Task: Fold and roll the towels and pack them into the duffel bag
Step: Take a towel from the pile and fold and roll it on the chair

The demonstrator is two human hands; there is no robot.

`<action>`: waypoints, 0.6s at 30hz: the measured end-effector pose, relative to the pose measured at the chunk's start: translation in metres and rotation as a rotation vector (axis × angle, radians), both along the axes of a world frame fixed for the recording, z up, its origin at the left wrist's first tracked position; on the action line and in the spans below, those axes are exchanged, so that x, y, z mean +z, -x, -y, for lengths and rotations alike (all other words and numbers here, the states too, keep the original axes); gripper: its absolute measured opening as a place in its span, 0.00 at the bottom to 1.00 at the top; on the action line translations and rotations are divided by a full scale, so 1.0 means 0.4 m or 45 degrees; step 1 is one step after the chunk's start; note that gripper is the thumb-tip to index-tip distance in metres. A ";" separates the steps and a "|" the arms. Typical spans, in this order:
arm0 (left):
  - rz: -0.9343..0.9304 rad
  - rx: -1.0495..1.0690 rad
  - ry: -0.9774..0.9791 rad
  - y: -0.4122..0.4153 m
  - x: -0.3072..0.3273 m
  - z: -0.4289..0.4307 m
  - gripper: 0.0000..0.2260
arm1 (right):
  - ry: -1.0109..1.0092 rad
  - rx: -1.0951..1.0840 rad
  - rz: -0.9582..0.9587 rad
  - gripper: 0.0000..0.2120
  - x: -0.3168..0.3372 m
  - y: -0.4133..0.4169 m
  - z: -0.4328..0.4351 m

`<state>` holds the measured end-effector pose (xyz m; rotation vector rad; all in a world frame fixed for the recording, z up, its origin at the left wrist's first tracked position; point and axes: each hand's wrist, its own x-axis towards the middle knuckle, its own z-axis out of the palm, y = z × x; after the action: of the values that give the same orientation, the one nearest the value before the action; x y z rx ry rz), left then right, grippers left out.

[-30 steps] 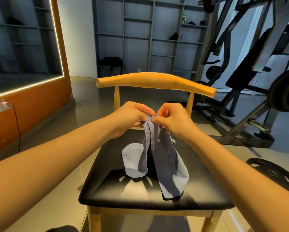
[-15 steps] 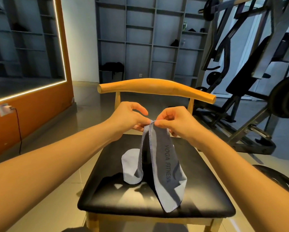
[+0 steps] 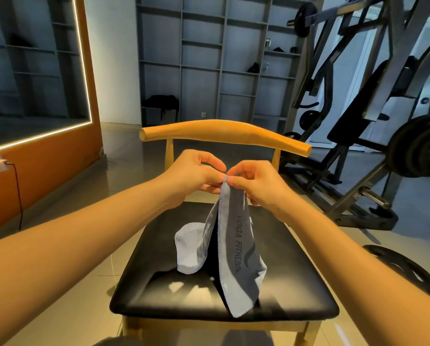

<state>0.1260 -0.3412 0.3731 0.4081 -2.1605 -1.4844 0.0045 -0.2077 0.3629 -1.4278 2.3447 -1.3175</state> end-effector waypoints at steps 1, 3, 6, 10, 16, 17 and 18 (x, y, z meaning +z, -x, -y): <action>-0.014 0.019 0.022 -0.001 0.002 -0.001 0.09 | -0.007 -0.003 -0.030 0.06 0.002 0.000 0.001; -0.044 0.052 0.064 -0.003 0.005 -0.003 0.09 | -0.013 -0.017 -0.066 0.06 0.007 0.000 0.001; -0.091 0.065 0.105 -0.004 -0.001 -0.006 0.08 | 0.007 -0.035 -0.043 0.08 0.024 -0.001 0.000; 0.012 0.090 0.299 -0.012 -0.081 0.006 0.07 | 0.110 -0.053 0.120 0.08 0.044 0.005 0.004; 0.199 0.184 0.505 -0.063 -0.340 0.032 0.04 | 0.191 -0.152 0.208 0.08 0.005 0.048 -0.005; 0.255 0.182 0.508 -0.074 -0.377 0.034 0.04 | 0.196 -0.177 0.229 0.07 -0.011 0.055 -0.010; 0.306 0.170 0.505 -0.084 -0.409 0.035 0.05 | 0.195 -0.203 0.263 0.07 -0.029 0.064 -0.016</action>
<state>0.1594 -0.3552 0.2094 0.5973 -2.4877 -0.9420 -0.0213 -0.2015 0.3511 -1.0955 2.3035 -1.6310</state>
